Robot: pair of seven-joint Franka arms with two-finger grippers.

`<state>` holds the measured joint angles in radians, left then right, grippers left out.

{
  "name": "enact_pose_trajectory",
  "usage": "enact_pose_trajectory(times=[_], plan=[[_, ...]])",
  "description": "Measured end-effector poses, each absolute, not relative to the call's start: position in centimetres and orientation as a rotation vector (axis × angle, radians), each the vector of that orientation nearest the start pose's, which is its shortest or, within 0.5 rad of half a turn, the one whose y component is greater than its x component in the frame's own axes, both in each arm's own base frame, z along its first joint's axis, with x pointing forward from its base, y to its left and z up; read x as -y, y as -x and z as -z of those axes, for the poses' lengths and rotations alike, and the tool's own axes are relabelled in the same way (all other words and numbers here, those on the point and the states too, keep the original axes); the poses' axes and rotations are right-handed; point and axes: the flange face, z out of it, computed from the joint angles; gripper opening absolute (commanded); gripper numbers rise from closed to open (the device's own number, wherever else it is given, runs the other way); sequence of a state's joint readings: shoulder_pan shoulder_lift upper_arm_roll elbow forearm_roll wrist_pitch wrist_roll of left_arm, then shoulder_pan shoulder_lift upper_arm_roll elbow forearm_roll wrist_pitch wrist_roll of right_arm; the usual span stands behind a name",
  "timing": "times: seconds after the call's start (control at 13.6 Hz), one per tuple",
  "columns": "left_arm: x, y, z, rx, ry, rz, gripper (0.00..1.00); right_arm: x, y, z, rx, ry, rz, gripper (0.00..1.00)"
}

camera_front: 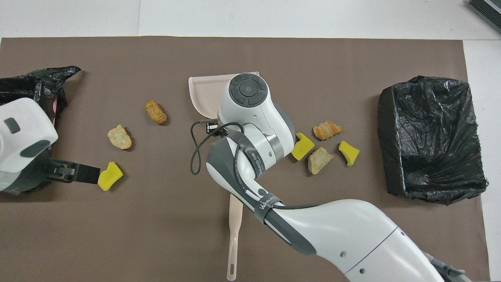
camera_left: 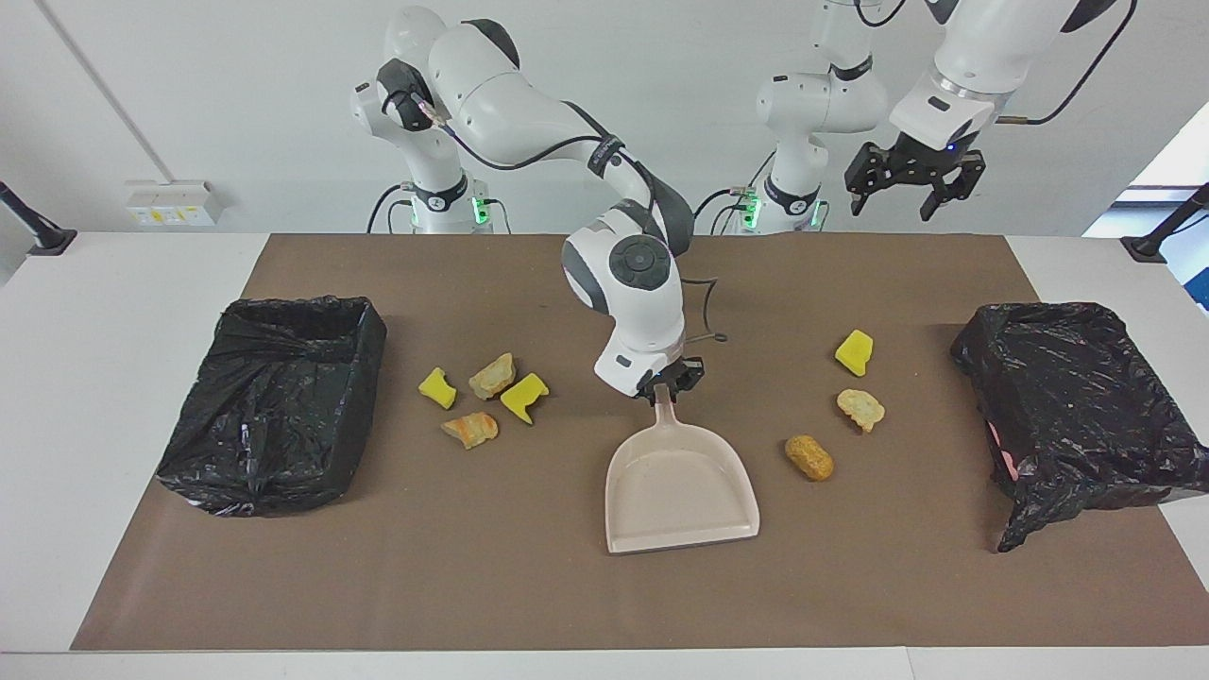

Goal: Sweep and dump trash in bin
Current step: 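Lift the dustpan with the right gripper while the left gripper reaches the brush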

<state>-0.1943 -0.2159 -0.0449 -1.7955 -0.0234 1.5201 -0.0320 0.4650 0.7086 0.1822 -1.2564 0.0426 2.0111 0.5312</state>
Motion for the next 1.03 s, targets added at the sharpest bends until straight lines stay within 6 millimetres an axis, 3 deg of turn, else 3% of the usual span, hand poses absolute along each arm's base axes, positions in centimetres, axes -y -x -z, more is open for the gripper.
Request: enact_pose_trajectory(times=[0.22, 0.37, 0.81, 1.03], plan=[[15.1, -43.6, -59.7, -0.432, 3.112, -0.111, 1.0, -41.8, -61.4, -35.3, 0.112, 2.995, -0.1, 0.0], [17.6, -42.3, -57.2, -0.447, 3.106, -0.11, 1.0, -40.6, -61.8, -36.3, 0.277, 2.974, -0.113, 0.0], [24.2, -38.4, -50.6, -0.447, 3.101, -0.089, 1.0, -32.9, -64.6, -41.4, 0.741, 2.876, -0.069, 0.0], [28.1, -35.4, -47.7, -0.416, 3.12, -0.075, 1.0, -29.7, -65.7, -41.9, 0.947, 2.813, -0.063, 0.0]])
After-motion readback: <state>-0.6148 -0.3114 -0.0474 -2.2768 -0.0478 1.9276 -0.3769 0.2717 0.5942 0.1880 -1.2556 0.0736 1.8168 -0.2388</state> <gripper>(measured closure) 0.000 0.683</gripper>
